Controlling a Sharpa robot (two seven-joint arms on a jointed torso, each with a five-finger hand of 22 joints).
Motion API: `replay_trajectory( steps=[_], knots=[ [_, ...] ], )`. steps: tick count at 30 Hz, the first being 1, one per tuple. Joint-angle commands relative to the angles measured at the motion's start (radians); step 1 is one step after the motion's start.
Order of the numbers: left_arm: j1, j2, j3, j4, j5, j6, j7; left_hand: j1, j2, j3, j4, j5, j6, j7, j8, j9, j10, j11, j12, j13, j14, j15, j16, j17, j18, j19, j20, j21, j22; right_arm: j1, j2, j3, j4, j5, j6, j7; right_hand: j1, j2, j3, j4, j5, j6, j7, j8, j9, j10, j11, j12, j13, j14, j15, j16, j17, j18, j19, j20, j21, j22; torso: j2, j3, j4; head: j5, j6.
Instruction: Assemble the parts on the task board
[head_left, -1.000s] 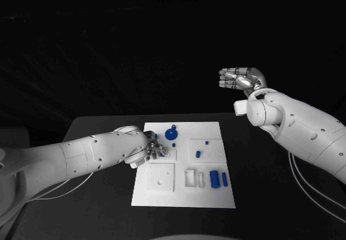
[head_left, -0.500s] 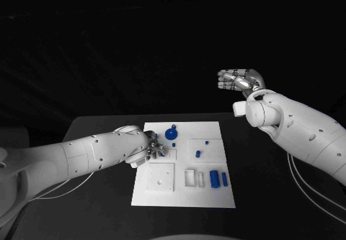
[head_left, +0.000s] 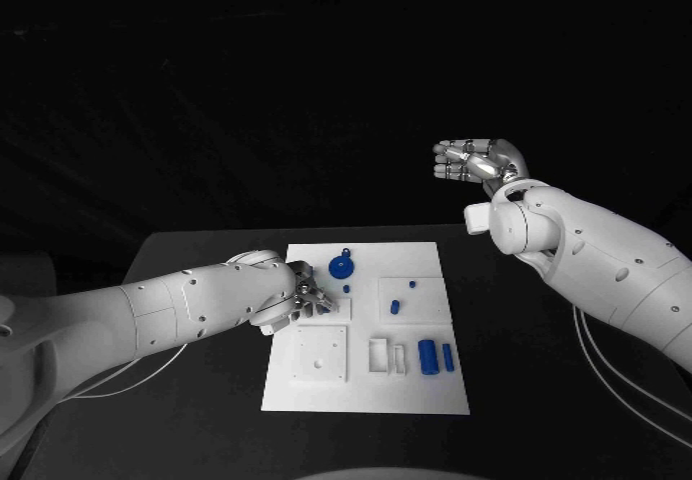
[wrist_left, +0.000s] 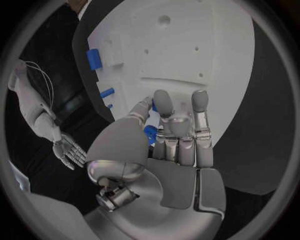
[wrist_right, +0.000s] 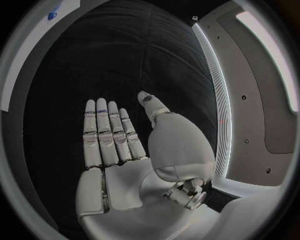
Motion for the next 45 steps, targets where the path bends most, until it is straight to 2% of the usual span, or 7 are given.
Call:
replay_trajectory(
  steps=[1,20,26,36,39,42,45],
  knots=[
    [-0.003,0.002,-0.001,0.002,-0.002,0.015,0.007,0.001,-0.020,-0.010,0.027,-0.026,0.036,-0.043,-0.002,-0.001,0.034,-0.023,-0.002,-0.003,0.000,0.003,-0.008,-0.005,-0.010,0.010,-0.001,-0.008,0.018,-0.001,0.000,0.000,0.000,0.004,0.012,0.002,0.001,0.011,-0.012,-0.001,0.007,-0.007,0.001,-0.002,-0.001,-0.008,0.002,-0.004,-0.001,-0.007,-0.001,-0.002,-0.001,-0.010,-0.009,0.002,0.001,-0.001,0.000,0.0001,0.0004,0.000,0.000],
    [-0.003,-0.026,0.000,0.017,-0.012,0.005,0.004,0.014,-0.168,0.018,0.271,-0.241,0.056,-0.040,-0.001,0.023,0.034,-0.021,-0.004,-0.007,-0.005,0.003,-0.015,-0.018,-0.011,0.011,-0.001,-0.015,0.019,-0.009,-0.003,0.000,-0.001,0.008,0.019,0.003,0.014,0.030,-0.114,0.015,0.032,-0.037,0.005,-0.003,-0.002,-0.023,0.008,-0.003,-0.001,-0.030,0.007,-0.003,-0.001,-0.011,-0.029,0.011,-0.002,-0.002,0.000,-0.0009,0.0005,-0.007,0.000],
    [0.003,-0.042,0.006,0.036,0.001,0.012,0.006,-0.039,-0.209,-0.052,0.335,-0.250,0.056,-0.038,-0.002,0.027,0.034,-0.021,-0.005,-0.011,-0.007,0.000,-0.018,-0.020,-0.011,0.010,-0.005,-0.015,0.019,-0.013,-0.002,0.000,-0.004,0.009,0.018,0.003,0.014,0.032,-0.119,0.016,0.033,-0.041,0.006,-0.003,-0.003,-0.024,0.008,-0.003,-0.001,-0.035,0.009,-0.003,-0.001,-0.011,-0.032,0.012,-0.003,-0.002,-0.001,-0.0012,0.0002,-0.008,0.011],
    [0.028,-0.064,0.038,0.037,0.035,0.028,0.011,-0.007,-0.176,-0.095,0.346,-0.246,-0.028,-0.016,-0.003,-0.001,0.020,-0.011,-0.033,-0.030,-0.033,0.002,-0.056,-0.058,-0.011,-0.001,-0.006,-0.023,0.016,-0.018,-0.002,0.000,-0.006,0.010,0.020,0.003,0.017,0.034,-0.124,0.015,0.034,-0.045,0.006,-0.003,-0.003,-0.028,0.010,-0.003,-0.001,-0.038,0.010,-0.003,-0.001,-0.011,-0.039,0.014,-0.005,-0.002,-0.001,0.0000,0.0014,-0.006,0.016],
    [0.036,-0.066,0.057,0.021,0.040,0.034,0.015,0.004,-0.124,-0.088,0.280,-0.225,-0.092,0.011,-0.008,-0.212,0.026,0.000,-0.092,-0.032,-0.041,0.009,-0.077,-0.086,-0.011,-0.005,0.000,-0.041,0.013,-0.018,-0.003,0.000,-0.007,0.010,0.021,0.003,0.017,0.034,-0.124,0.015,0.034,-0.045,0.006,-0.003,-0.003,-0.028,0.010,-0.003,-0.001,-0.038,0.010,-0.003,-0.001,-0.011,-0.039,0.014,-0.005,-0.002,-0.001,-0.0006,0.0008,-0.003,0.018],
    [0.048,-0.065,0.068,0.001,0.044,0.043,0.022,0.022,-0.058,-0.096,0.206,-0.097,-0.141,0.025,-0.007,-0.323,0.024,0.007,-0.103,-0.023,-0.042,0.012,-0.076,-0.096,-0.010,-0.002,0.002,-0.049,0.014,-0.019,-0.003,0.000,-0.007,0.010,0.023,0.002,0.019,0.037,-0.124,0.013,0.034,-0.043,0.006,-0.003,-0.003,-0.027,0.009,-0.003,-0.001,-0.037,0.009,-0.002,-0.001,-0.011,-0.038,0.013,-0.003,-0.001,0.001,-0.0001,-0.0018,-0.002,0.021],
    [0.068,-0.058,0.076,-0.032,0.054,0.059,0.030,0.001,0.009,-0.159,0.109,-0.078,-0.151,0.033,-0.004,-0.491,0.024,0.009,-0.119,0.001,-0.045,0.017,-0.069,-0.116,-0.005,0.006,0.007,-0.066,0.017,-0.019,-0.004,0.000,-0.007,0.011,0.024,0.002,0.019,0.037,-0.123,0.013,0.035,-0.043,0.006,-0.003,-0.003,-0.027,0.009,-0.003,-0.001,-0.037,0.010,-0.002,-0.001,-0.011,-0.038,0.013,-0.003,-0.001,0.002,0.0010,-0.0028,-0.002,0.023]
  ],
)
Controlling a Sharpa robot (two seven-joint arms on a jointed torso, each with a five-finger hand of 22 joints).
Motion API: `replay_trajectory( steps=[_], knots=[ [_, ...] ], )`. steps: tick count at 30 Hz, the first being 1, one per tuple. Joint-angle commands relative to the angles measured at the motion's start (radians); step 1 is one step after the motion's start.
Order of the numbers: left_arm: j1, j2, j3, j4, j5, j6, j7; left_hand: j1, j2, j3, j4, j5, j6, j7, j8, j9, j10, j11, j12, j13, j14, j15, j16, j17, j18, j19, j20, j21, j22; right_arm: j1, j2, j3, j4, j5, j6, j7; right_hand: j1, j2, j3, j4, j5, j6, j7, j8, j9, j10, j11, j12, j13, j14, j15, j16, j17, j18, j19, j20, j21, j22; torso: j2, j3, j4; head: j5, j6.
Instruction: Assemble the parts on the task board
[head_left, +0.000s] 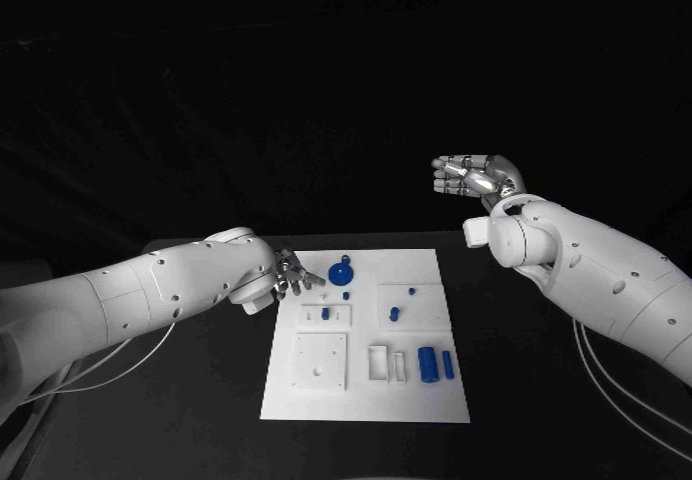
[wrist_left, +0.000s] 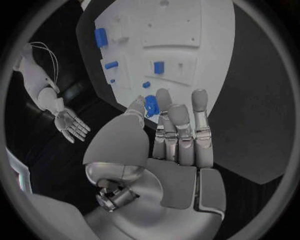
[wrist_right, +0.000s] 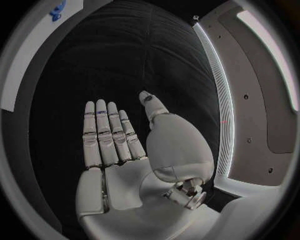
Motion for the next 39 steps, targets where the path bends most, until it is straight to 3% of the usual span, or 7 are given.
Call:
replay_trajectory(
  steps=[1,7,16,25,33,39],
  knots=[
    [0.022,0.012,0.006,-0.040,0.029,0.048,0.030,-0.009,0.035,-0.025,-0.041,0.010,-0.012,0.005,-0.001,-0.082,0.038,0.009,-0.007,0.015,-0.005,0.005,0.008,-0.011,0.000,0.006,0.005,-0.010,0.017,-0.001,-0.001,0.000,0.000,0.004,0.016,0.004,-0.003,0.009,-0.004,0.001,0.006,-0.005,0.000,-0.003,-0.002,-0.005,0.002,-0.003,-0.001,-0.005,-0.001,-0.002,-0.001,-0.011,-0.002,-0.001,-0.003,-0.001,0.004,0.0015,-0.0024,0.001,0.004],
    [0.046,0.053,0.010,-0.144,0.037,0.098,0.047,-0.016,0.051,-0.041,-0.063,0.012,-0.032,0.014,-0.001,-0.133,0.037,0.011,-0.015,0.029,-0.009,0.008,0.015,-0.020,0.002,0.009,0.008,-0.019,0.018,-0.001,-0.003,0.000,0.005,0.004,0.016,0.003,-0.003,0.010,-0.001,0.000,0.011,-0.005,0.000,-0.003,-0.002,-0.005,0.002,-0.003,-0.001,-0.004,-0.001,-0.002,-0.001,-0.011,-0.002,-0.001,-0.002,-0.001,0.012,0.0028,-0.0084,0.006,0.014],
    [0.052,0.124,0.012,-0.283,0.018,0.159,0.062,-0.030,0.037,-0.044,-0.043,-0.006,-0.061,0.025,-0.001,-0.188,0.034,0.017,-0.023,0.037,-0.016,0.013,0.018,-0.027,0.007,0.006,0.014,-0.024,0.019,-0.001,-0.013,0.000,0.019,0.004,0.014,0.002,-0.009,0.011,0.000,0.005,0.006,-0.004,0.000,-0.003,-0.001,-0.005,0.002,-0.003,-0.001,-0.004,-0.001,-0.002,-0.001,-0.012,-0.002,-0.001,-0.002,-0.001,0.026,0.0031,-0.0105,0.004,0.021],
    [0.049,0.178,0.008,-0.388,-0.085,0.188,0.100,-0.034,0.021,-0.028,-0.017,-0.014,-0.062,0.026,-0.001,-0.197,0.034,0.019,-0.030,0.039,-0.019,0.014,0.017,-0.035,0.007,0.006,0.015,-0.030,0.018,-0.001,-0.023,0.000,0.031,0.004,0.010,0.001,-0.008,0.010,0.000,0.006,0.008,-0.005,0.000,-0.003,-0.002,-0.005,0.002,-0.003,-0.001,-0.005,-0.002,-0.002,-0.001,-0.012,-0.003,-0.001,-0.002,-0.001,0.037,0.0074,-0.0129,0.009,0.026],
    [0.035,0.210,0.006,-0.452,-0.048,0.223,0.117,-0.048,0.013,-0.020,0.004,-0.015,-0.060,0.025,-0.001,-0.201,0.032,0.019,-0.030,0.042,-0.022,0.014,0.023,-0.035,0.005,0.005,0.015,-0.032,0.020,-0.001,-0.026,0.000,0.040,0.003,0.012,-0.002,-0.008,0.009,0.000,0.007,0.007,-0.010,0.001,-0.004,-0.002,-0.008,0.003,-0.003,-0.001,-0.008,-0.001,-0.003,-0.001,-0.013,-0.006,-0.001,-0.004,-0.001,0.043,0.0104,-0.0159,0.014,0.028],
    [0.027,0.224,0.006,-0.481,-0.017,0.248,0.130,-0.071,-0.004,-0.007,0.031,-0.030,-0.057,0.023,0.000,-0.198,0.033,0.019,-0.027,0.045,-0.022,0.014,0.028,-0.036,0.005,0.003,0.014,-0.028,0.019,0.000,-0.027,0.000,0.043,0.002,0.011,-0.005,-0.001,0.011,0.004,0.004,0.001,-0.010,0.000,-0.003,-0.002,-0.008,0.002,-0.003,-0.001,-0.008,-0.001,-0.002,-0.001,-0.013,-0.007,0.000,-0.004,-0.001,0.043,0.0094,-0.0166,0.022,0.025]
  ],
)
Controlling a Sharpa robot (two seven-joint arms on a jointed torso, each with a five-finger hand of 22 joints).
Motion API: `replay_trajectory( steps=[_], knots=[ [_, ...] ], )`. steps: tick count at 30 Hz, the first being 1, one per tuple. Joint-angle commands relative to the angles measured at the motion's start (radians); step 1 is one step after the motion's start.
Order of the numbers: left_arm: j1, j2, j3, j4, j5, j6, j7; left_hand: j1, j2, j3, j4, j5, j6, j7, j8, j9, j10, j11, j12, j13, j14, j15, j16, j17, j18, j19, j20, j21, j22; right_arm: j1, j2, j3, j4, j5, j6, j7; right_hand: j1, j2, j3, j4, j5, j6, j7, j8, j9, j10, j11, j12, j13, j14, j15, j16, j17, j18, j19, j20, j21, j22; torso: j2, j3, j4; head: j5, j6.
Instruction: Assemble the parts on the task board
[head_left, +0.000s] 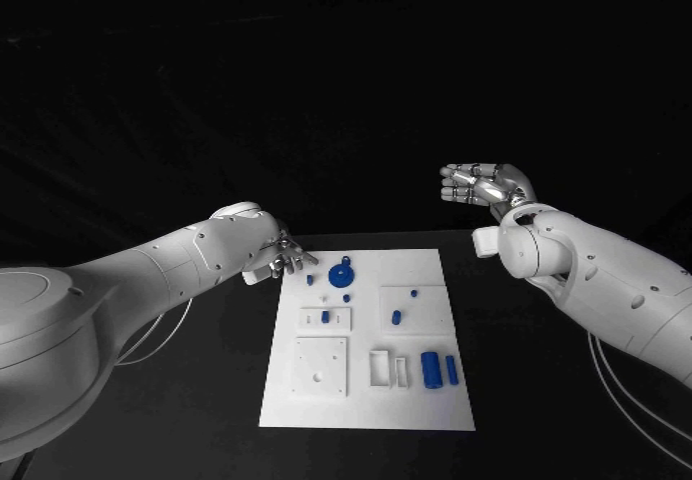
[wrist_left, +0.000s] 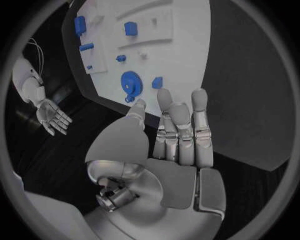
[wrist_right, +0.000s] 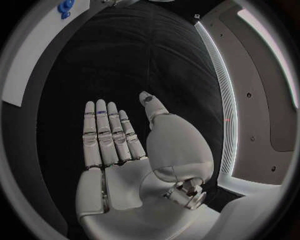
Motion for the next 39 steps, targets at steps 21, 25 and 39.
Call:
replay_trajectory(
  steps=[21,25,39],
  knots=[
    [-0.013,0.013,-0.001,-0.034,0.049,0.120,0.063,-0.017,-0.015,0.018,0.013,-0.002,0.003,-0.003,0.000,0.052,0.029,0.007,-0.007,0.002,-0.018,-0.001,0.011,-0.005,0.004,-0.008,0.005,-0.001,0.020,0.001,0.006,0.000,0.004,-0.005,0.009,0.000,0.000,0.005,0.016,0.003,-0.001,-0.008,-0.003,-0.004,-0.001,-0.006,-0.001,-0.003,-0.001,-0.009,0.000,-0.002,-0.001,-0.013,-0.009,0.000,-0.003,-0.001,0.003,0.0006,-0.0004,-0.003,-0.006],
    [-0.016,0.013,-0.002,-0.039,0.050,0.124,0.065,-0.017,-0.006,0.009,0.002,-0.001,0.002,-0.003,0.000,0.056,0.028,0.007,-0.007,0.003,-0.018,-0.001,0.012,-0.007,0.004,-0.009,0.006,0.000,0.020,0.001,0.006,0.000,0.003,-0.005,0.009,0.000,0.000,0.005,0.016,0.003,-0.001,-0.008,-0.003,-0.004,-0.001,-0.006,-0.001,-0.003,-0.001,-0.009,0.000,-0.002,-0.001,-0.013,-0.009,0.000,-0.003,-0.001,0.003,0.0002,0.0001,-0.006,-0.007],
    [-0.021,0.014,-0.002,-0.043,0.064,0.144,0.059,-0.004,0.054,-0.019,-0.058,0.033,0.001,-0.002,0.000,0.055,0.025,0.007,-0.007,0.004,-0.022,-0.001,0.014,-0.010,0.004,-0.010,0.006,-0.001,0.020,0.001,0.009,0.000,0.000,-0.006,0.012,-0.001,-0.001,0.004,0.022,0.000,-0.001,-0.008,-0.002,-0.004,-0.001,-0.006,-0.001,-0.003,-0.001,-0.010,0.000,-0.002,-0.001,-0.013,-0.010,0.000,-0.003,-0.001,0.003,0.0004,-0.0003,-0.006,-0.010]
  ],
)
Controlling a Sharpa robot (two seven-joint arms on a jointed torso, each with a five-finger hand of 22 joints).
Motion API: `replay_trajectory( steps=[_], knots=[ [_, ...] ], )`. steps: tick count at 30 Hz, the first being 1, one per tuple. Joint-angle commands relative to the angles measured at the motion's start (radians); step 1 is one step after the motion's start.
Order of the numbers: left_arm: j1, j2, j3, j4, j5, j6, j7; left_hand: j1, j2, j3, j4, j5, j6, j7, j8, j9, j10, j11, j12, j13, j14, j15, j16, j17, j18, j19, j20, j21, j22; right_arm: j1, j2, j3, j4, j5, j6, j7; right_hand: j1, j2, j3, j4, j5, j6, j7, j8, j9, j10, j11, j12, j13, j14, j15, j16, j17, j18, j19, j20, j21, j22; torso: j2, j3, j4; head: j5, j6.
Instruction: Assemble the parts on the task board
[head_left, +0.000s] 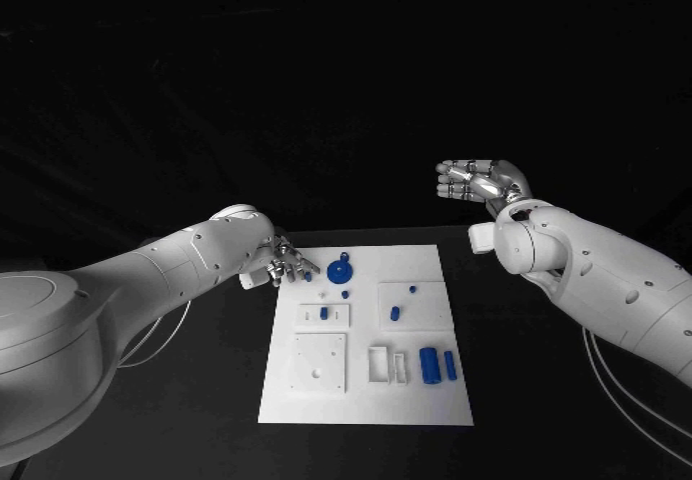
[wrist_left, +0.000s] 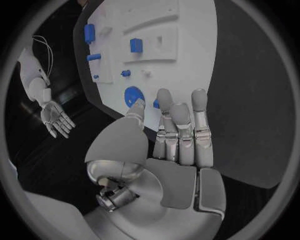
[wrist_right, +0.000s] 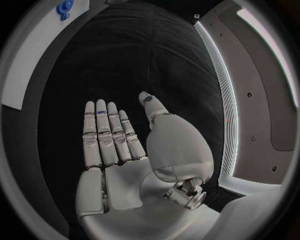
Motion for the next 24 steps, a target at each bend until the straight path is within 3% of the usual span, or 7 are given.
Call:
replay_trajectory(
  steps=[1,8,19,24],
  knots=[
    [-0.001,0.003,0.000,-0.004,0.011,0.027,0.008,0.005,0.016,-0.003,-0.015,0.008,-0.004,0.002,-0.001,-0.002,0.025,0.007,-0.002,0.001,-0.008,0.000,0.007,-0.002,0.004,-0.006,0.003,-0.001,0.020,0.000,0.001,0.000,0.000,-0.004,0.012,0.004,-0.001,0.004,0.007,0.000,-0.001,-0.005,0.001,-0.004,-0.001,-0.006,-0.001,-0.003,-0.001,-0.010,0.000,-0.002,-0.001,-0.013,-0.010,0.000,-0.003,-0.001,0.000,0.0003,-0.0003,-0.001,0.000],
    [-0.003,0.007,0.000,-0.011,0.011,0.026,0.010,0.014,0.040,-0.019,-0.042,0.017,-0.003,0.002,-0.001,-0.009,0.024,0.008,-0.003,0.001,-0.009,0.000,0.006,-0.004,0.004,-0.007,0.003,-0.003,0.019,0.000,0.001,0.000,0.001,-0.004,0.013,0.003,-0.001,0.004,0.007,0.000,-0.001,-0.005,0.001,-0.004,-0.001,-0.006,-0.001,-0.003,-0.001,-0.010,0.000,-0.002,-0.001,-0.013,-0.010,0.000,-0.003,-0.001,0.000,0.0003,-0.0001,-0.001,-0.002],
    [-0.008,0.014,0.000,-0.029,0.018,0.028,0.016,0.034,0.066,-0.009,-0.053,0.011,0.000,0.001,-0.001,-0.011,0.025,0.007,-0.002,0.001,-0.008,-0.001,0.008,-0.003,0.003,-0.007,0.002,-0.002,0.020,0.000,0.003,0.000,0.001,-0.004,0.014,0.003,-0.001,0.004,0.007,0.000,-0.001,-0.005,0.001,-0.004,-0.001,-0.006,-0.001,-0.003,-0.001,-0.010,0.000,-0.002,-0.001,-0.013,-0.010,0.000,-0.003,-0.001,0.001,0.0018,-0.0010,0.000,-0.005],
    [-0.010,0.015,0.000,-0.034,0.025,0.024,0.021,0.050,0.084,-0.001,-0.060,0.009,0.000,0.000,-0.001,-0.012,0.025,0.007,-0.002,0.001,-0.009,-0.001,0.008,-0.003,0.003,-0.008,0.002,-0.003,0.019,0.000,0.004,0.000,0.001,-0.004,0.015,0.003,-0.004,0.004,0.010,-0.001,-0.001,-0.004,0.001,-0.004,-0.001,-0.006,-0.001,-0.003,-0.001,-0.011,0.000,-0.002,-0.001,-0.013,-0.010,0.001,-0.003,-0.001,0.001,0.0007,0.0003,-0.001,-0.006]
  ],
)
